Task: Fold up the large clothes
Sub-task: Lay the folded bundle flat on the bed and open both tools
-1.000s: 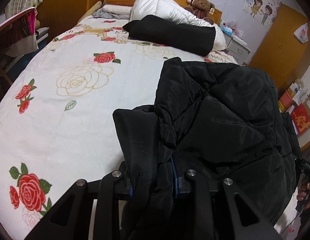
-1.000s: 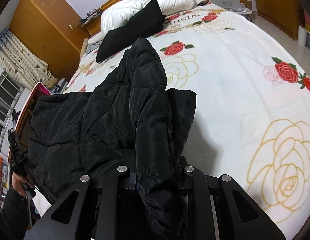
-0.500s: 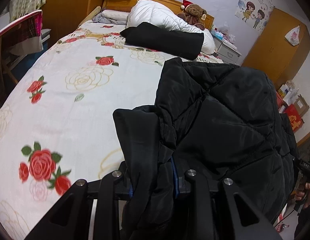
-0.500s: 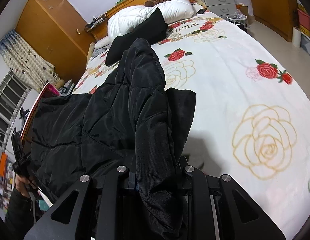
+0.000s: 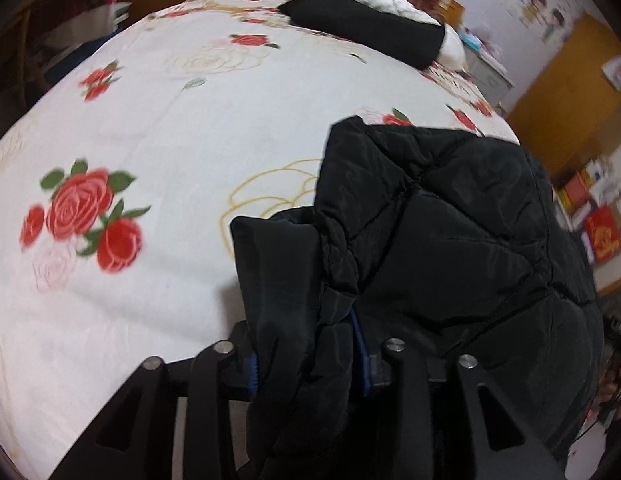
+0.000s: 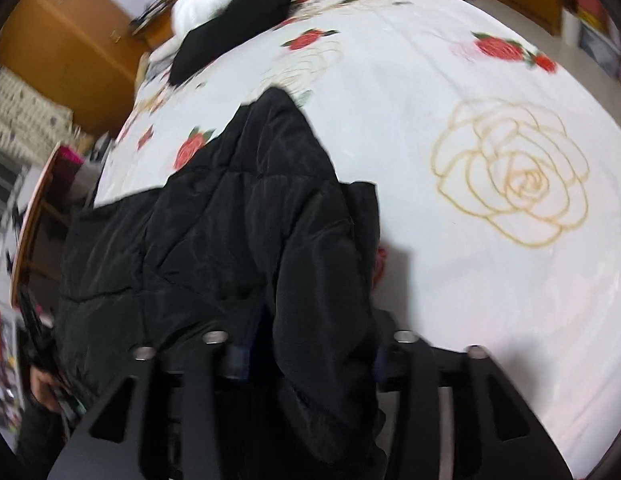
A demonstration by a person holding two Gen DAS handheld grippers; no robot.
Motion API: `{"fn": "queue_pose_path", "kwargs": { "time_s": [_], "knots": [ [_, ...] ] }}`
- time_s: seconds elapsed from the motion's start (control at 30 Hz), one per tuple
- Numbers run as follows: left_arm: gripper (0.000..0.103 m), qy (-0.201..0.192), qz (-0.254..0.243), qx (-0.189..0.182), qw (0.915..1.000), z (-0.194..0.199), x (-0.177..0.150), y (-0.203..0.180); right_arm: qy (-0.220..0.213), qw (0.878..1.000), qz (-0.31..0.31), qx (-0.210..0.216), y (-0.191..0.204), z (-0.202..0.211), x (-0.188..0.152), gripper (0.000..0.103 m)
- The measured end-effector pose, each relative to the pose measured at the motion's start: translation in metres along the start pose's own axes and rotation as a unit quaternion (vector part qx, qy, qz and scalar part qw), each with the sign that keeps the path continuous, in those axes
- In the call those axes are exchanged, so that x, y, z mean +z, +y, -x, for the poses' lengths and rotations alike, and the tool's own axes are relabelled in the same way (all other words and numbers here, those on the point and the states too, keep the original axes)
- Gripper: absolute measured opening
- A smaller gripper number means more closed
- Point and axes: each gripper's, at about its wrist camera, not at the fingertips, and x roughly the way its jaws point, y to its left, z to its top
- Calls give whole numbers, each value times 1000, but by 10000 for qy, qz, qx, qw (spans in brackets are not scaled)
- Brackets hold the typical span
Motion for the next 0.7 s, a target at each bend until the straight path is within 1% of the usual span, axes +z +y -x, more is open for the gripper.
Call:
{"fn": "queue_pose_path", "kwargs": {
  "time_s": [0.03,0.1,0.17,0.2,0.3,0.37,0.47,0.53,0.57,0.63,0.7],
  "knots": [
    [47,-22,42,20,10000,2,-1,2,-2,10000,-74,44,-3,1,2,56],
    [50,-49,38,84,9999,8,-1,4,-12,10000,-69,1,-5,7,7,63],
    [50,-143,41,180,9997,19,0,6,-167,9999,-39,-2,-2,19,12,64],
    [49,-250,43,231,9994,26,0,7,-273,9996,-38,-10,1,27,12,64],
    [48,-586,27,326,9977,52,2,9,-726,9973,2,-78,12,53,14,64],
    [48,-770,-32,274,9967,64,9,4,-985,9951,121,-44,24,66,14,64],
    [48,-971,-309,20,9948,73,21,-29,-1135,9922,519,24,56,66,13,64],
    [48,-1004,-616,-167,9929,68,27,-60,-1144,9895,879,-38,76,55,10,64],
    [48,-999,-777,-201,9918,64,30,-73,-1109,9884,1034,-96,86,44,10,64],
    [48,-957,-1088,-124,9894,47,34,-99,-1000,9884,1133,-179,90,25,12,64],
    [48,-810,-1212,-37,9893,24,38,-112,-890,9896,1092,-281,86,6,16,64]
  ]
}}
